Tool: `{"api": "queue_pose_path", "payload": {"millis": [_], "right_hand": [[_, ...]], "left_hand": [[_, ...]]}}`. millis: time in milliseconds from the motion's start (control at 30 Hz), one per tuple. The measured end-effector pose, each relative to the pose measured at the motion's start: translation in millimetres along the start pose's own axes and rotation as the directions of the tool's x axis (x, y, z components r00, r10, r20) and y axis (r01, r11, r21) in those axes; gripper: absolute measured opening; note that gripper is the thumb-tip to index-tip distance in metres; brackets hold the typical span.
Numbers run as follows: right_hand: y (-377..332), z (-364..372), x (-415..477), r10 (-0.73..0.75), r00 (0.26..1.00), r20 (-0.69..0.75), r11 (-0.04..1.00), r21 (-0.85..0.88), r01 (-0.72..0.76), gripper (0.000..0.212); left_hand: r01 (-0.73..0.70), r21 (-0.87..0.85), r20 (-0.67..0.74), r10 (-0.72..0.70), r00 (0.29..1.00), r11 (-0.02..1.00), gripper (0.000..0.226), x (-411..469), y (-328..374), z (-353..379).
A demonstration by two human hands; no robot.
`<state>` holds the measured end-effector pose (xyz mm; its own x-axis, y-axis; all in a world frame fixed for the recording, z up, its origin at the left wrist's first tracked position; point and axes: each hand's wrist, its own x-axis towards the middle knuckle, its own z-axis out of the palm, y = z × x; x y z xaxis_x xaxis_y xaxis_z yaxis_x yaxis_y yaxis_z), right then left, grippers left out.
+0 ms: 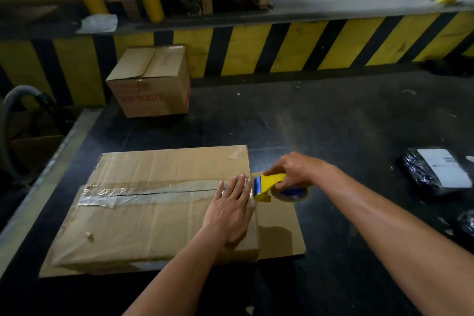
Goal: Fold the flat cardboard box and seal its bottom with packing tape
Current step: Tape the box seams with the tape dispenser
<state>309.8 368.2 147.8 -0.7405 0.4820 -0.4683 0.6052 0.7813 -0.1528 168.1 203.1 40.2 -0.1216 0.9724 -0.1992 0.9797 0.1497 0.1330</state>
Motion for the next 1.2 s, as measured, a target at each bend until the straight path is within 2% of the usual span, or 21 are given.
{"api": "queue_pose_path", "payload": {"millis": [100,167,233,333,467,567,667,767,867,967,1033,1067,1133,1200], "right_hand": [[-8.6,-1.8,7.3,-0.008,0.998,-0.058,0.997,-0.077,0.003,0.052],[-22.4,2.6,20.2,-0.004,1.000,-0.019,0.979,-0.203,0.000,0.046],[-31.9,24.5,30.5,0.014,0.999,0.036,0.977,-0.214,-0.006,0.037],[-27.2,53.4,33.6,0.047,0.999,-0.015,0.993,-0.111,-0.048,0.033],[-4.5,46.0,10.8,0.170,0.976,-0.135,0.983,0.088,-0.159,0.052],[-1.1,33.7,-15.7,0.297,0.927,-0.228,0.931,0.284,-0.228,0.062],[-12.2,27.1,-38.7,0.373,0.872,-0.317,0.868,0.450,-0.208,0.068],[-29.3,28.0,-53.9,0.449,0.814,-0.369,0.789,0.592,-0.167,0.073],[-52.6,32.5,-63.7,0.499,0.758,-0.421,0.744,0.657,-0.125,0.070],[-77.2,41.4,-66.8,0.514,0.725,-0.459,0.718,0.692,-0.071,0.066],[-92.1,49.5,-66.6,0.534,0.706,-0.465,0.695,0.717,-0.053,0.066],[-98.3,54.2,-66.3,0.540,0.697,-0.472,0.694,0.719,-0.051,0.066],[-107.9,63.4,-66.2,0.543,0.674,-0.501,0.711,0.701,-0.051,0.068],[-117.2,68.9,-66.7,0.544,0.645,-0.537,0.721,0.692,-0.032,0.066]], "left_hand": [[-0.002,0.001,-0.016,0.002,1.000,1.000,0.063,2.6,-2.8,2.3],[-0.003,0.001,-0.013,0.003,1.000,1.000,0.062,0.5,-3.4,2.5],[-0.005,0.006,-0.022,0.005,1.000,1.000,0.062,-1.0,-2.3,3.9],[-0.001,-0.017,-0.040,0.000,0.999,1.000,0.062,2.1,-3.7,5.7],[-0.021,-0.072,-0.061,0.017,0.998,0.997,0.061,-2.7,-4.4,6.2],[-0.016,-0.183,-0.093,-0.001,0.996,0.983,0.060,-3.9,-6.1,3.1],[-0.012,-0.290,-0.130,-0.027,0.991,0.957,0.055,3.9,-16.1,-1.9],[-0.073,-0.319,-0.169,0.019,0.985,0.945,0.052,7.9,-30.4,-9.8],[-0.120,-0.356,-0.176,0.060,0.982,0.927,0.050,3.6,-40.8,-27.3],[-0.087,-0.470,-0.128,0.029,0.991,0.878,0.044,7.5,-54.5,-43.4],[-0.091,-0.578,-0.100,0.041,0.994,0.811,0.041,9.4,-62.9,-50.4],[-0.074,-0.668,-0.077,0.030,0.997,0.741,0.041,10.0,-66.2,-54.6],[0.034,-0.863,0.012,-0.047,0.999,0.505,0.040,10.2,-70.9,-67.1],[0.142,-0.960,0.136,-0.042,0.990,0.243,0.038,9.2,-76.0,-80.2]]}}
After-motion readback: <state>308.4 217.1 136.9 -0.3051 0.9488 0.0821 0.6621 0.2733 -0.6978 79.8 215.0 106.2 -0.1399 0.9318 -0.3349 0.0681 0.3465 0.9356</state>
